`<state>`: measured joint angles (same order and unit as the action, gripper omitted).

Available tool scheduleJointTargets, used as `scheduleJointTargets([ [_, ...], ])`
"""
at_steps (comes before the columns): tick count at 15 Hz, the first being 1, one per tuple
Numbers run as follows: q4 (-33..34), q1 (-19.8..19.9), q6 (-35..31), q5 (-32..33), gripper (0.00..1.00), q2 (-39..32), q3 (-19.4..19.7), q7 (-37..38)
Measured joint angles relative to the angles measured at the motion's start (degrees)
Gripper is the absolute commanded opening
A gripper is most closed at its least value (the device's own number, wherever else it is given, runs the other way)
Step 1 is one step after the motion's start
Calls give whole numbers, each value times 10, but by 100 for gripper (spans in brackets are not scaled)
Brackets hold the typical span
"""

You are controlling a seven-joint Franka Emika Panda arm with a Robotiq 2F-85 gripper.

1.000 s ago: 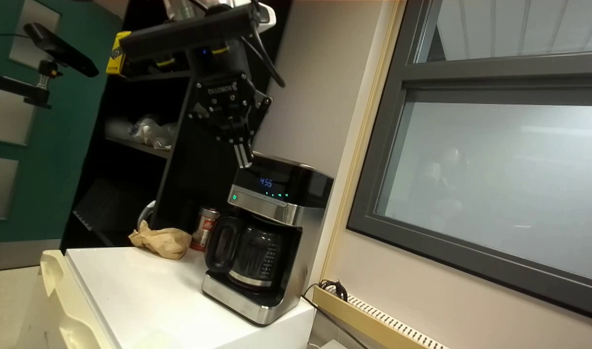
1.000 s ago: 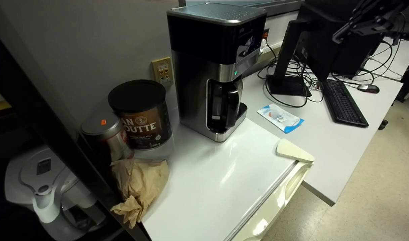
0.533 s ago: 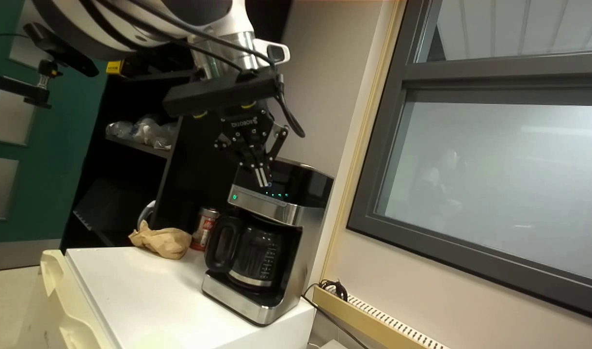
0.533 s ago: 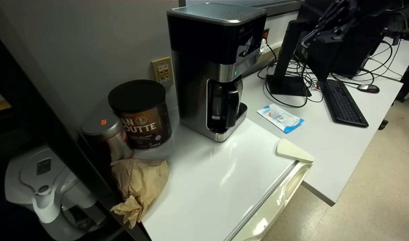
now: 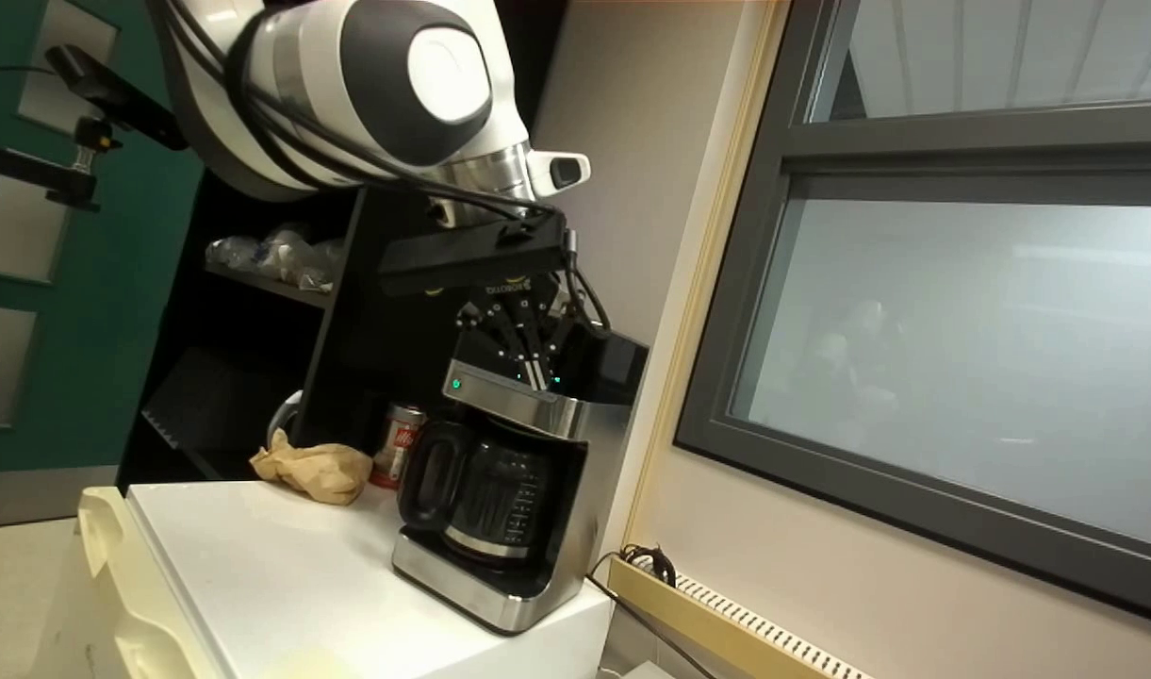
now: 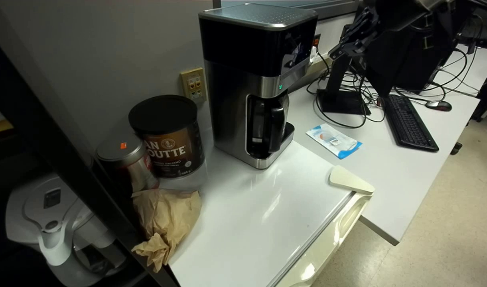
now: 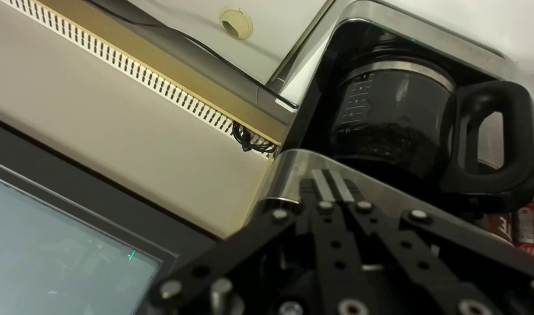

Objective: Press the button on the coffee machine

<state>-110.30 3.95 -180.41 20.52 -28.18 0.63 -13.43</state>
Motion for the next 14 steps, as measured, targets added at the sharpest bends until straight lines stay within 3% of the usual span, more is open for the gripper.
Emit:
scheduleJointTargets([
  [7,83,-4,1,-16,0,-68,-9,0],
  [14,111,-3,18,-19,0,-89,-9,0],
])
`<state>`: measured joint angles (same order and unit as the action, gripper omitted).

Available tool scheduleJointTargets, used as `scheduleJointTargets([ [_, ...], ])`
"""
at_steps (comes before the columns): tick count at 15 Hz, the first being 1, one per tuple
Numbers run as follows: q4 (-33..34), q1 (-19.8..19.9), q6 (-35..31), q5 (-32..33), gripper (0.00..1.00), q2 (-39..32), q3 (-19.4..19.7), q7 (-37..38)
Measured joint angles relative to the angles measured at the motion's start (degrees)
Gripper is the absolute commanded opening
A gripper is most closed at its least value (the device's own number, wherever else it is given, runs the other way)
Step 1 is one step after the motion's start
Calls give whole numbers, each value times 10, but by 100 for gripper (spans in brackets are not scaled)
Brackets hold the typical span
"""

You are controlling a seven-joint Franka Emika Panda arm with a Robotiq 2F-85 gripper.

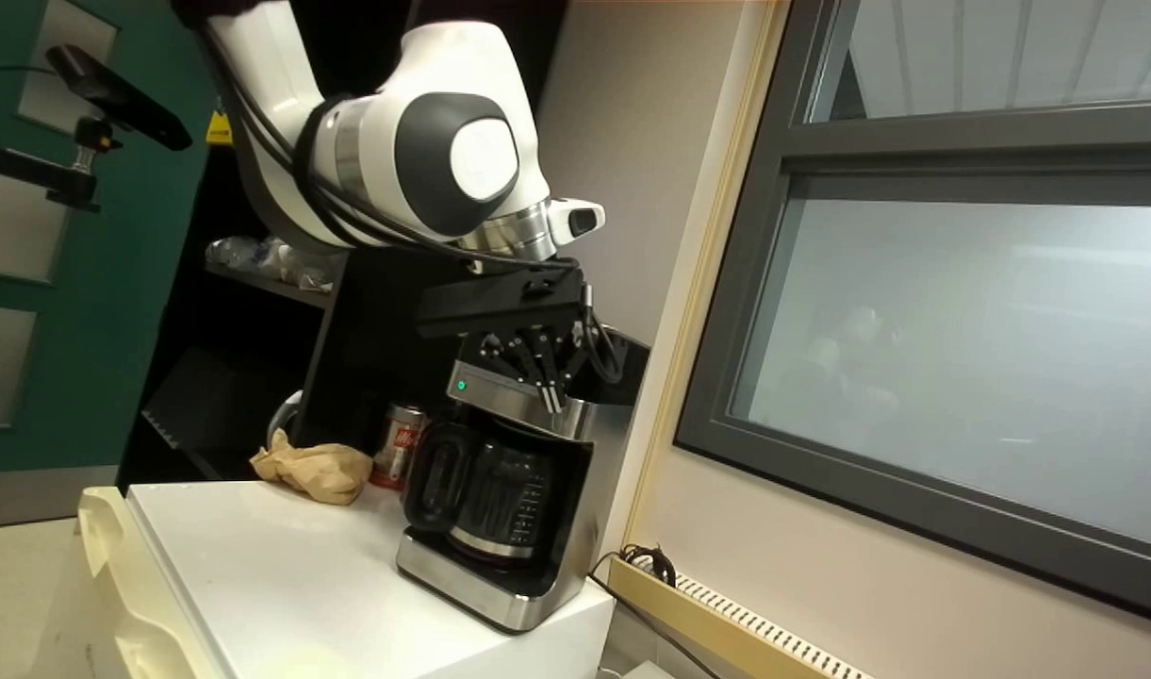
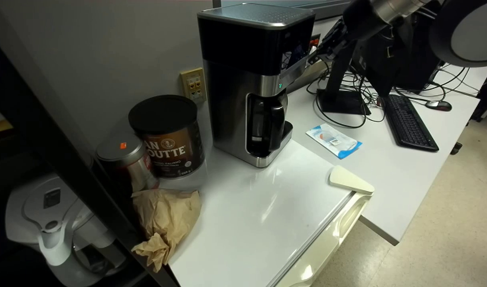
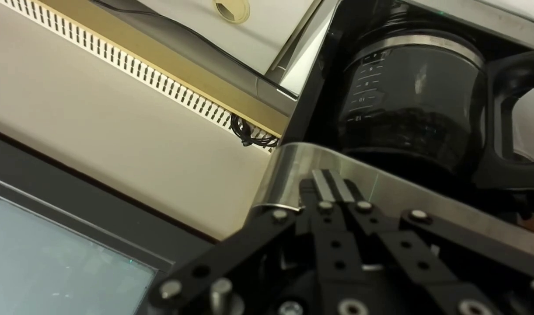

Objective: Press the button on the coffee machine

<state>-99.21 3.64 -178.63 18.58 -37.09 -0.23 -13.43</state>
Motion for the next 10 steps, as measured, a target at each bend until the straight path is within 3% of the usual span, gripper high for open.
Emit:
scheduleJointTargets([
  [10,-11,13,-4,1,0,1,-23,-19],
])
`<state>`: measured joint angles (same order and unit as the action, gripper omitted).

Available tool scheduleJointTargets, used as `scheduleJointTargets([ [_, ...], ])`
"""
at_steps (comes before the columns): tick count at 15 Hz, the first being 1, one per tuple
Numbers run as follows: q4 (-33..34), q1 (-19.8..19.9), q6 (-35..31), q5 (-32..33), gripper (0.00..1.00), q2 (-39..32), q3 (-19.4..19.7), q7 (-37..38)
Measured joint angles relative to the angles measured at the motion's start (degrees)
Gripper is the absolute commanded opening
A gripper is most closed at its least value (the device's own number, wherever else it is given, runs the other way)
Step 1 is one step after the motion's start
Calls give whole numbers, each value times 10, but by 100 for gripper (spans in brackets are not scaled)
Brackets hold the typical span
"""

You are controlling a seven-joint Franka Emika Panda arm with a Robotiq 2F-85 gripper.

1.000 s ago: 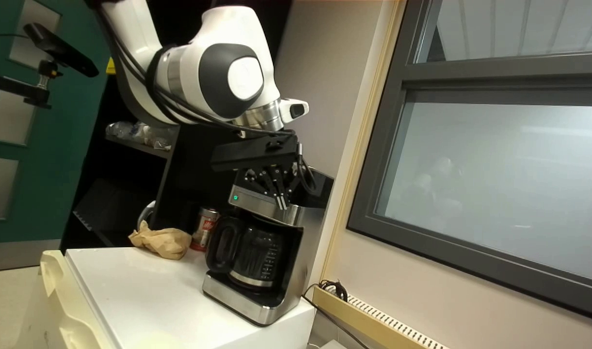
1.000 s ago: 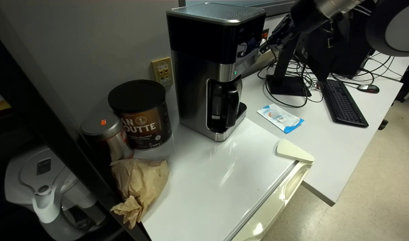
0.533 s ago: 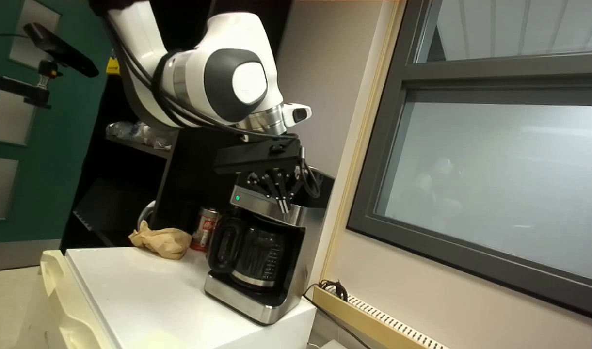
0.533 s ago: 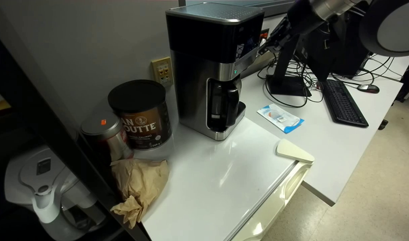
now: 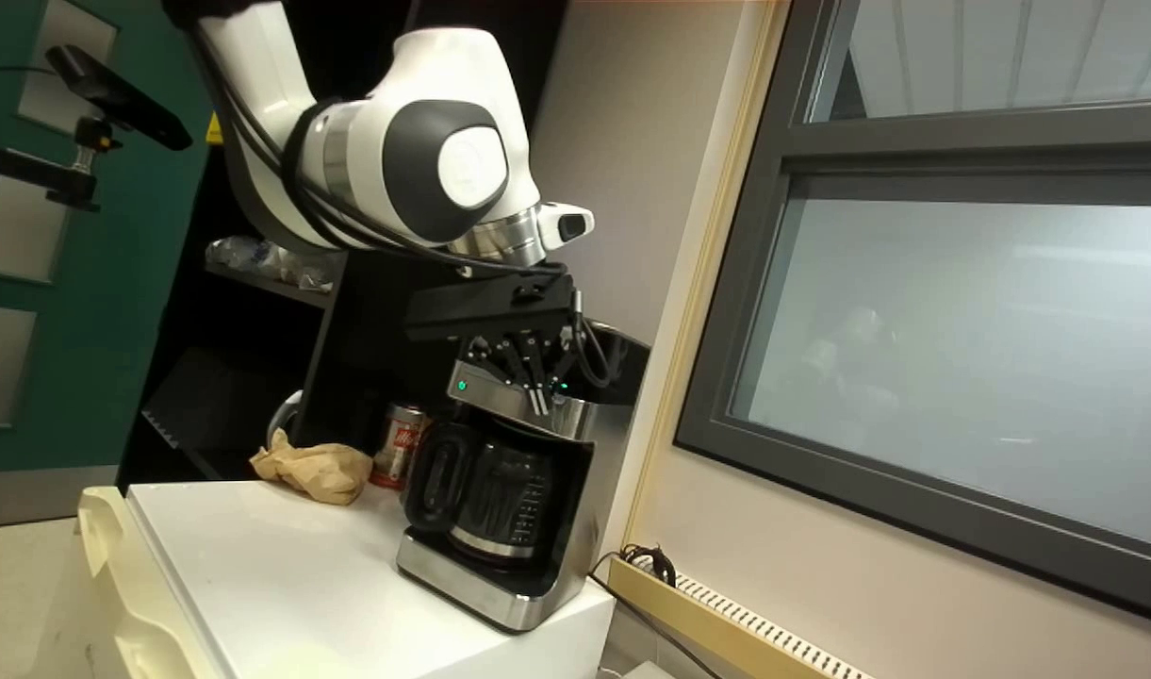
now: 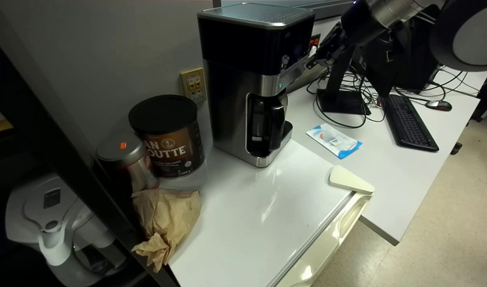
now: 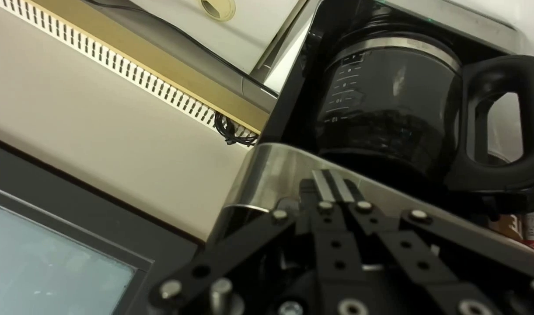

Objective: Press the button on the coffee machine

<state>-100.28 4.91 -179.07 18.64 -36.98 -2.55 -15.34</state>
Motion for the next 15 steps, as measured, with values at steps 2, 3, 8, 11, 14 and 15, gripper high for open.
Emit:
scheduleJointTargets([
  [2,-25,5,-11,6,0,17,-7,-14],
  [3,-42,7,-13,10,0,29,-9,-21],
  [8,-132,12,-13,38,0,98,-7,-47],
  [11,-176,10,-15,55,0,133,2,-64],
  [14,-214,8,-28,79,0,163,18,-84],
  [15,-224,7,-32,87,0,173,23,-92],
])
